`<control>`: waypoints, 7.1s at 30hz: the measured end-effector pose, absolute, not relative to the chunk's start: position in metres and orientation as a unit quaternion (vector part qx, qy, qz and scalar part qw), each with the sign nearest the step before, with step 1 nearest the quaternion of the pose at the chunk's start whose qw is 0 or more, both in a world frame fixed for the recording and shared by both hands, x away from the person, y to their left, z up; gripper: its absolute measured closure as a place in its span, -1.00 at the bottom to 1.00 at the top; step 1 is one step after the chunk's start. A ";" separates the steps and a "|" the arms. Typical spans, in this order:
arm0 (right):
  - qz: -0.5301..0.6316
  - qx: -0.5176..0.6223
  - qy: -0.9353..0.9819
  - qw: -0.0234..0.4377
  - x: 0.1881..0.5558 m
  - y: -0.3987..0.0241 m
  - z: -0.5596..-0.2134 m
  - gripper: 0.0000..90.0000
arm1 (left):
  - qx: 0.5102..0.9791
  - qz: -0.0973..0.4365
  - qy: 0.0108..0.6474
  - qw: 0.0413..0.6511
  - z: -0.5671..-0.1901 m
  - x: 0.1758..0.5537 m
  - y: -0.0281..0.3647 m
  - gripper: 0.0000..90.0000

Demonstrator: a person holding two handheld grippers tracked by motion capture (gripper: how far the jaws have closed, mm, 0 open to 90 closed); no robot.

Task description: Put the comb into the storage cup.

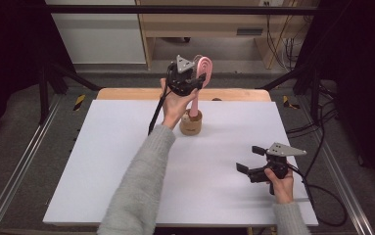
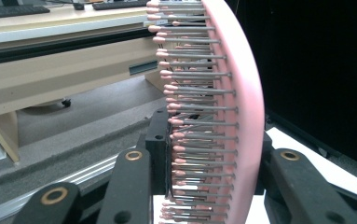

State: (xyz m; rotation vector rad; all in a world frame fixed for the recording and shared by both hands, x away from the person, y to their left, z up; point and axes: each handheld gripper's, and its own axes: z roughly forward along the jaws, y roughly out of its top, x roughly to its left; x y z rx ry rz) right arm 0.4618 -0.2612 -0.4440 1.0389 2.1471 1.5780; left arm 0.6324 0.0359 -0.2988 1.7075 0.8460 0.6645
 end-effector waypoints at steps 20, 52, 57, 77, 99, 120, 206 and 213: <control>0.546 0.358 0.744 0.139 0.462 -0.261 -0.444 -0.99 | 0.729 0.279 0.344 0.522 -0.315 0.633 0.033 0.41; 0.544 0.359 0.746 0.139 0.462 -0.260 -0.445 -0.99 | 0.740 0.278 0.342 0.509 -0.347 0.632 0.041 0.41; 0.545 0.359 0.746 0.138 0.462 -0.260 -0.445 -0.99 | 0.742 0.279 0.341 0.506 -0.351 0.630 0.041 0.41; 0.545 0.358 0.745 0.139 0.462 -0.259 -0.445 -0.99 | 0.750 0.291 0.315 0.504 -0.366 0.618 0.036 0.41; 0.543 0.358 0.747 0.138 0.462 -0.258 -0.445 -0.99 | 0.748 0.310 0.285 0.512 -0.373 0.602 0.034 0.39; 0.542 0.357 0.748 0.138 0.463 -0.257 -0.445 -0.99 | 0.754 0.299 0.276 0.516 -0.375 0.598 0.032 0.33; 0.541 0.358 0.748 0.138 0.464 -0.254 -0.446 -0.99 | 0.732 0.241 0.308 0.557 -0.354 0.550 0.093 -1.00; 0.541 0.358 0.748 0.138 0.464 -0.254 -0.446 -0.99 | 0.722 0.239 0.317 0.567 -0.350 0.543 0.115 -1.00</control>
